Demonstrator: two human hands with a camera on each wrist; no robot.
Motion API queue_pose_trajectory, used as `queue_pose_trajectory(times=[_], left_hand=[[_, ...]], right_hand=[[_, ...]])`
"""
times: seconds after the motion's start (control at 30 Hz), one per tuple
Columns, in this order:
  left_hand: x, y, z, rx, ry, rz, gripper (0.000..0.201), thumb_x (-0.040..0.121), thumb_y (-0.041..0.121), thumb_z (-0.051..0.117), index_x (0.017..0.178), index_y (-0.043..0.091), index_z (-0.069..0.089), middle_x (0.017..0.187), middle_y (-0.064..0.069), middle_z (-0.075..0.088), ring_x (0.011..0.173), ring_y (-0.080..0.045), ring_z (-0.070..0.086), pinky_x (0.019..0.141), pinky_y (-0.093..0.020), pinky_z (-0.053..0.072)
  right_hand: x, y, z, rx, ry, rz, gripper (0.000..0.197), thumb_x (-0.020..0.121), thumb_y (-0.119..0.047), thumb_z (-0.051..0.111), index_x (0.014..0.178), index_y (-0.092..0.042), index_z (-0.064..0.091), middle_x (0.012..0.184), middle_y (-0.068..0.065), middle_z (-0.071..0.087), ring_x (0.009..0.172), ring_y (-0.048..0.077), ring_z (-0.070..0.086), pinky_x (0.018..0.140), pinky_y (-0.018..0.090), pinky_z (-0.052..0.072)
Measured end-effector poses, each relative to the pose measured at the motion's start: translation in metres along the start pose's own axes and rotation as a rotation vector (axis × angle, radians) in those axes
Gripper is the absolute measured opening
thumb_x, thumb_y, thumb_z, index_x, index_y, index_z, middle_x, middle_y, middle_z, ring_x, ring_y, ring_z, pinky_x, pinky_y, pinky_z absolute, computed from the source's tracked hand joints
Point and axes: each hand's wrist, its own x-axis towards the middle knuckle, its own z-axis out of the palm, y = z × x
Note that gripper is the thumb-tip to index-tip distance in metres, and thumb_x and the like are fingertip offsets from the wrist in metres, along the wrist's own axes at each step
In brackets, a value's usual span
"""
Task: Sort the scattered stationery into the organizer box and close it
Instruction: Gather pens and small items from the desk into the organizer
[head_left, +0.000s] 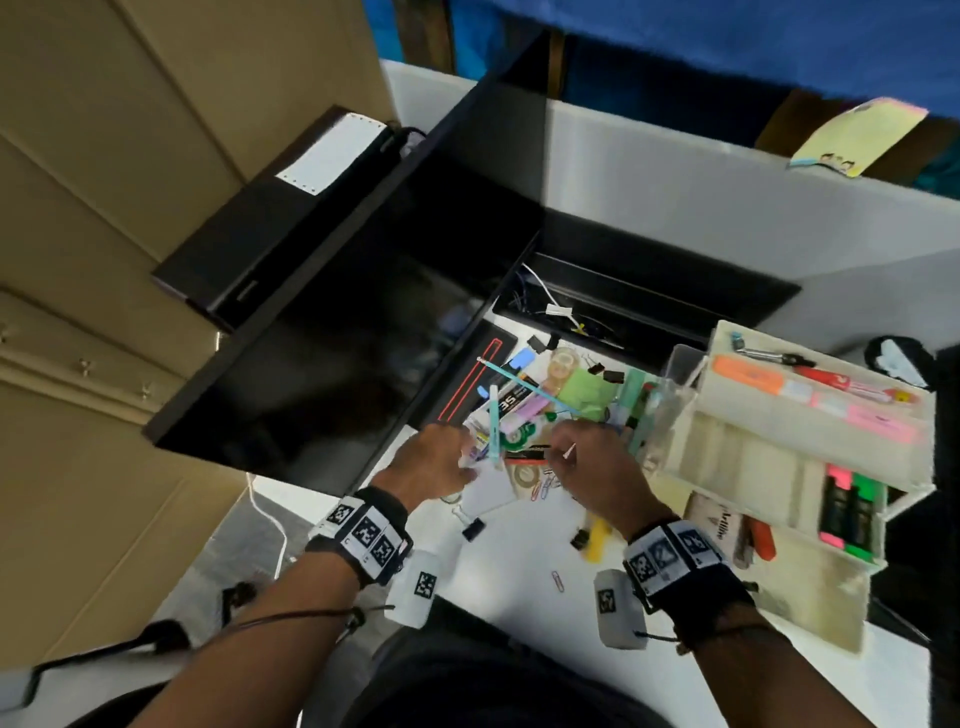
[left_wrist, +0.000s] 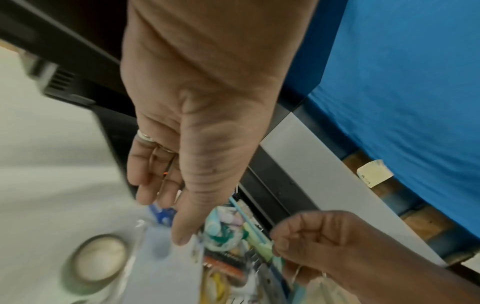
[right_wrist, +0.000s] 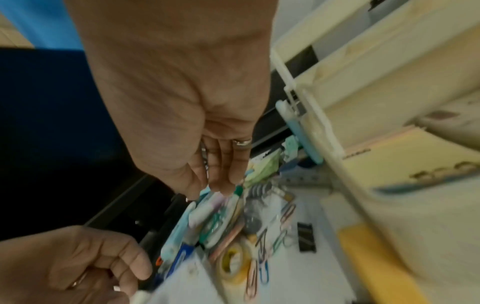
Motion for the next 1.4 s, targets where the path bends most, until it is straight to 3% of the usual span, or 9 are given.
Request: queue_pose_trajectory(times=[0.23, 0.4, 0.57, 0.73, 0.87, 1.0, 1.1, 1.33, 1.4], left_hand=[[-0.012, -0.011, 0.028, 0.077, 0.095, 0.053, 0.059, 0.079, 0.059, 0.078, 0.123, 0.022, 0.062, 0.121, 0.001, 0.065, 0.110, -0.022, 0.063, 0.087, -0.032, 0.051], [-0.005, -0.005, 0.029, 0.078, 0.155, 0.056, 0.052, 0.081, 0.054, 0.079, 0.118, 0.021, 0.066, 0.119, 0.000, 0.065, 0.106, -0.023, 0.065, 0.087, -0.036, 0.055], [0.003, -0.007, 0.027, 0.040, 0.133, 0.043, 0.038, 0.087, 0.040, 0.081, 0.115, 0.017, 0.068, 0.113, -0.001, 0.071, 0.101, -0.024, 0.068, 0.081, -0.032, 0.052], [0.007, -0.010, 0.026, -0.087, 0.040, -0.016, 0.038, 0.088, 0.033, 0.082, 0.116, 0.013, 0.066, 0.115, -0.006, 0.071, 0.103, -0.027, 0.069, 0.083, -0.035, 0.055], [0.007, -0.012, 0.019, -0.176, -0.063, -0.030, 0.028, 0.090, 0.028, 0.079, 0.095, 0.018, 0.054, 0.101, -0.006, 0.068, 0.090, -0.029, 0.072, 0.078, -0.042, 0.061], [0.004, -0.012, 0.011, -0.180, -0.076, 0.018, 0.038, 0.092, 0.023, 0.075, 0.077, 0.025, 0.040, 0.079, 0.004, 0.054, 0.074, -0.021, 0.061, 0.063, -0.031, 0.047], [-0.001, -0.005, 0.001, -0.196, -0.056, 0.043, 0.037, 0.093, 0.025, 0.072, 0.077, 0.025, 0.040, 0.077, 0.007, 0.054, 0.065, -0.013, 0.054, 0.057, -0.026, 0.037], [0.000, 0.046, -0.030, -0.339, -0.041, 0.186, 0.032, 0.094, 0.030, 0.074, 0.083, 0.024, 0.045, 0.084, -0.007, 0.064, 0.071, -0.023, 0.066, 0.069, -0.042, 0.054], [0.003, 0.071, -0.037, -0.392, 0.002, 0.252, 0.027, 0.094, 0.027, 0.075, 0.088, 0.020, 0.050, 0.082, -0.004, 0.061, 0.065, -0.007, 0.062, 0.062, -0.029, 0.054]], right_hand=[[0.024, -0.033, 0.050, -0.067, 0.045, 0.082, 0.032, 0.093, -0.045, 0.061, 0.092, -0.014, 0.070, 0.083, 0.003, 0.071, 0.073, 0.019, 0.068, 0.064, 0.033, 0.058], [0.042, -0.055, 0.063, -0.125, 0.064, 0.175, 0.047, 0.088, -0.059, 0.066, 0.095, -0.013, 0.068, 0.084, 0.006, 0.073, 0.081, 0.024, 0.070, 0.065, 0.032, 0.053], [0.046, -0.062, 0.069, -0.228, -0.019, 0.249, 0.037, 0.091, -0.043, 0.068, 0.109, -0.011, 0.061, 0.097, 0.011, 0.070, 0.092, 0.028, 0.068, 0.073, 0.036, 0.058], [0.041, -0.050, 0.066, -0.049, -0.030, 0.212, 0.018, 0.080, -0.026, 0.076, 0.091, -0.015, 0.067, 0.079, 0.004, 0.073, 0.072, 0.020, 0.071, 0.062, 0.035, 0.061], [0.024, -0.042, 0.047, 0.076, 0.001, 0.172, 0.024, 0.079, -0.020, 0.074, 0.063, -0.023, 0.057, 0.061, -0.007, 0.063, 0.050, 0.008, 0.062, 0.050, 0.034, 0.057], [0.003, -0.041, 0.020, 0.164, 0.029, 0.165, 0.006, 0.087, -0.024, 0.074, 0.081, -0.022, 0.072, 0.062, -0.016, 0.066, 0.050, -0.002, 0.063, 0.045, 0.014, 0.045], [-0.011, -0.035, 0.002, 0.180, 0.098, 0.192, 0.005, 0.086, -0.027, 0.071, 0.088, -0.028, 0.067, 0.068, -0.019, 0.062, 0.057, 0.000, 0.061, 0.052, 0.022, 0.047], [-0.055, -0.011, -0.062, 0.381, 0.332, 0.201, 0.011, 0.090, -0.017, 0.069, 0.098, -0.024, 0.068, 0.083, -0.004, 0.069, 0.070, 0.006, 0.063, 0.059, 0.022, 0.051], [-0.063, 0.008, -0.086, 0.368, 0.436, 0.195, 0.014, 0.094, -0.014, 0.065, 0.104, -0.023, 0.069, 0.093, -0.009, 0.070, 0.081, 0.001, 0.064, 0.064, 0.012, 0.047]])
